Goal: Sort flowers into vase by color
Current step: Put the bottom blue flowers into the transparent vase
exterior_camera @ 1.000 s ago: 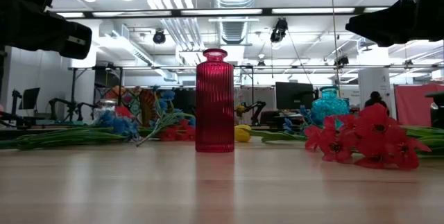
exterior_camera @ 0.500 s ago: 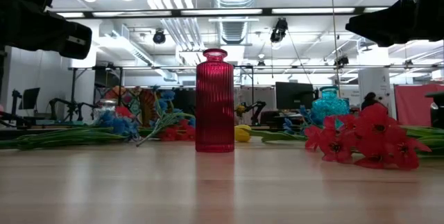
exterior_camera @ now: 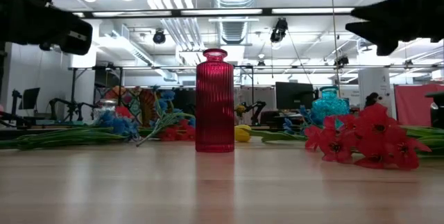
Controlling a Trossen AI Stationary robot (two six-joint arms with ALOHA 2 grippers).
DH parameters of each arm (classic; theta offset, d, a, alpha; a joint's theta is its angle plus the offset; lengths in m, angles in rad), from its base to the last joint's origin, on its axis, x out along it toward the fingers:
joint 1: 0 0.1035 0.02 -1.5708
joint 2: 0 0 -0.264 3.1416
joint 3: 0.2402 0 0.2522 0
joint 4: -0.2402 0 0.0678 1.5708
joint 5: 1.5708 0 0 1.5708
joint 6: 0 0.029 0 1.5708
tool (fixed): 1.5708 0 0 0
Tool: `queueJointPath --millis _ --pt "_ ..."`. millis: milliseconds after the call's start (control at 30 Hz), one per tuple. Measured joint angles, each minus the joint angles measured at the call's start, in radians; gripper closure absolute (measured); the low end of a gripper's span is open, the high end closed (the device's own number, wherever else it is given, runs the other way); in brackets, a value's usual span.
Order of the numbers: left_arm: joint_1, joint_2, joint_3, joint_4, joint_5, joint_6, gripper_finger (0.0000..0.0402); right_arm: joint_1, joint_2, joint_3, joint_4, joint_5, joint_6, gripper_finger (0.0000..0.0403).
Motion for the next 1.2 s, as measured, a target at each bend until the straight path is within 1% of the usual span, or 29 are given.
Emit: queueJointPath --millis 67,100,300,433,600,767,833,967,1033,1133,1200 --pt "0.000 0.001 0.000 0.053 -0.001 -0.035 0.0402 -0.001 0.000 0.000 0.026 -0.001 0.112 0.0197" --pt "0.000 0.001 0.000 0.095 -0.001 -0.038 0.0402 -0.001 0.000 0.000 0.038 -0.001 0.127 0.0197" --pt "0.000 0.000 0.000 0.389 -0.001 -0.114 0.0402 0.000 0.000 0.000 0.103 -0.003 0.080 0.0197" --pt "0.000 0.000 0.001 0.501 -0.001 -0.177 0.0402 0.000 0.000 0.000 0.104 -0.003 0.082 0.0197" --pt "0.000 0.004 0.001 0.511 -0.007 -0.320 0.0402 0.000 0.000 0.000 0.101 -0.003 0.109 0.0197" --pt "0.000 0.017 0.001 0.515 -0.017 -0.344 0.0402 0.000 0.000 0.000 0.097 -0.003 0.111 0.0197" --pt "0.000 0.023 0.001 0.514 -0.054 -0.344 0.0402 0.000 0.000 0.000 0.097 -0.002 0.111 0.0197" --pt "0.000 0.047 0.001 0.511 -0.167 -0.345 0.0402 -0.001 0.000 0.000 0.092 -0.002 0.116 0.0197" --pt "0.000 0.071 0.001 0.505 -0.225 -0.366 0.0402 0.000 0.000 0.000 0.077 -0.003 0.152 0.0197" --pt "0.000 0.114 0.001 0.509 -0.315 -0.518 0.0402 0.000 0.009 0.000 0.065 -0.033 0.207 0.0197" --pt "0.000 0.150 0.000 0.506 -0.323 -0.621 0.0402 0.000 0.023 0.000 0.061 -0.074 0.239 0.0197"
